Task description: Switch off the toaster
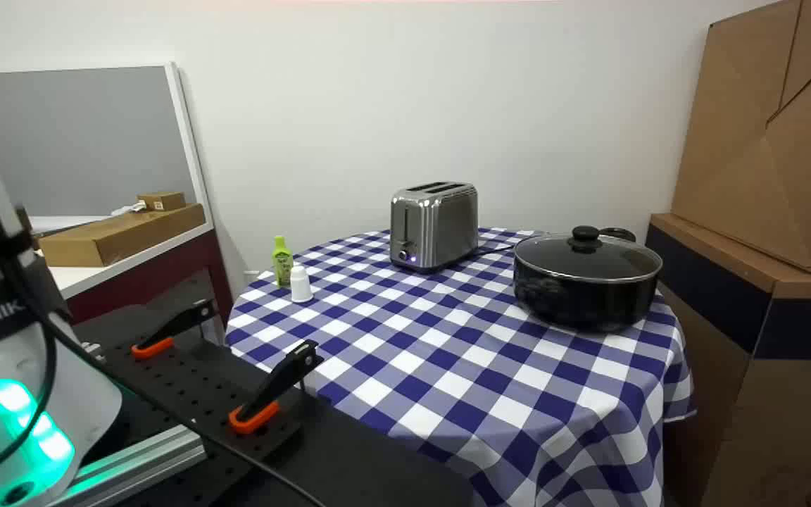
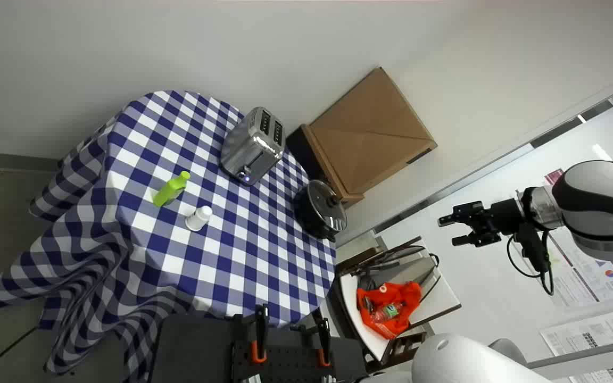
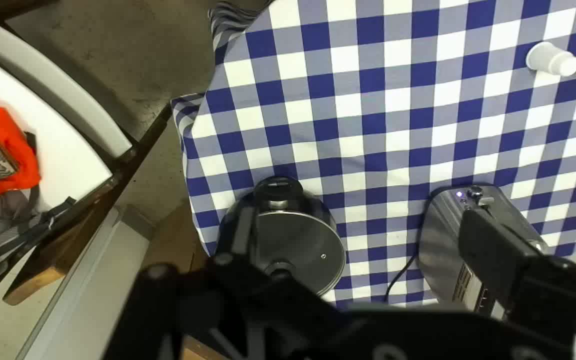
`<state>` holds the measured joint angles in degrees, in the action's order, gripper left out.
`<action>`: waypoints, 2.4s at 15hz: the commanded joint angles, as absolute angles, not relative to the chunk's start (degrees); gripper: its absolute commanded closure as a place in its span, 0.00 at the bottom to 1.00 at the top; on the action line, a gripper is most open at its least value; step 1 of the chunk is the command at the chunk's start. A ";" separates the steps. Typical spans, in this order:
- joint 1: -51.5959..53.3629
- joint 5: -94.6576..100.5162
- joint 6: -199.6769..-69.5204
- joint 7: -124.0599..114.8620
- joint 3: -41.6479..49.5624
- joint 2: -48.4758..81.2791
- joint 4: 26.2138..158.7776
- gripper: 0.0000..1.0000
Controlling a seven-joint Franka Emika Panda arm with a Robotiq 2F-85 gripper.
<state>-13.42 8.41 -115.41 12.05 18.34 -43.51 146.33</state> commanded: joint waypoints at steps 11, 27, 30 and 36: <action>-10.08 1.46 -127.05 3.76 10.52 -44.27 152.30 0.00; -5.80 3.70 -150.11 -2.41 1.14 -11.21 143.55 1.00; -5.77 6.64 -153.63 -4.27 0.34 -2.92 140.28 1.00; -2.95 14.81 -158.70 -10.21 1.72 10.69 135.05 1.00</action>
